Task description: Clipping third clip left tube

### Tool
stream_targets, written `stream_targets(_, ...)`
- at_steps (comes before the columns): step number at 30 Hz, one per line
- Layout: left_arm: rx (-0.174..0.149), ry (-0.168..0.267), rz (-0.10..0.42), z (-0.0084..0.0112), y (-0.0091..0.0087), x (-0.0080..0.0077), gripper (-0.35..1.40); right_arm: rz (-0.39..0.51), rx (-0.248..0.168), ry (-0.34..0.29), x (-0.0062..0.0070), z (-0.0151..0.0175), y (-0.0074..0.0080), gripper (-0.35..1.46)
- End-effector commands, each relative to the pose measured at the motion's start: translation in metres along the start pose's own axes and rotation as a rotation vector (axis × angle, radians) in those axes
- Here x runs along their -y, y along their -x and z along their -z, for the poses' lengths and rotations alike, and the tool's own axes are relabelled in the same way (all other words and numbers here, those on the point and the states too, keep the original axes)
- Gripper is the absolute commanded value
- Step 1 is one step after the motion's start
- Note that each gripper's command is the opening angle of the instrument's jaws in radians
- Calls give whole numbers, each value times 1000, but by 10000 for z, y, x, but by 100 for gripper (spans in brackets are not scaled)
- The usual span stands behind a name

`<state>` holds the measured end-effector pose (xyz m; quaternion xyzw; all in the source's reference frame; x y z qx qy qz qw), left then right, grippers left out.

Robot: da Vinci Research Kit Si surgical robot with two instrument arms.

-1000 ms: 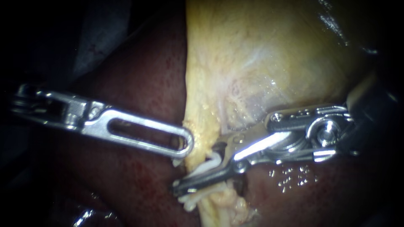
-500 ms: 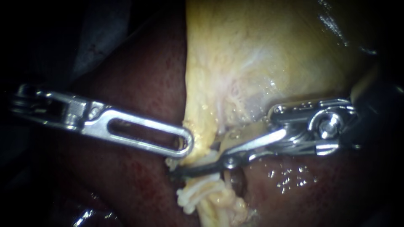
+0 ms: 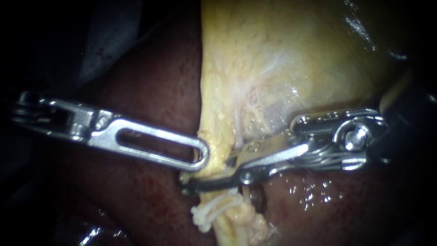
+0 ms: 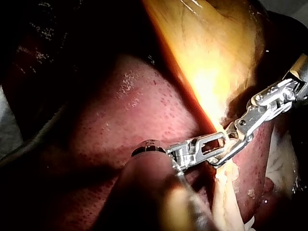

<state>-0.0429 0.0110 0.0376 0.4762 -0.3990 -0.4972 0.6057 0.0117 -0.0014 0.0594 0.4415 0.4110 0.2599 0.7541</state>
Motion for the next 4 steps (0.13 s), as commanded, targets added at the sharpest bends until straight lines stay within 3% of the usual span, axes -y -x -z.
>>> stream_targets(1,0,0,0,0,0,0,-35,-1,0,0,0,0,0,-35)
stream_targets(4,0,0,0,0,0,0,-35,-1,0,-1,0,0,0,-35)
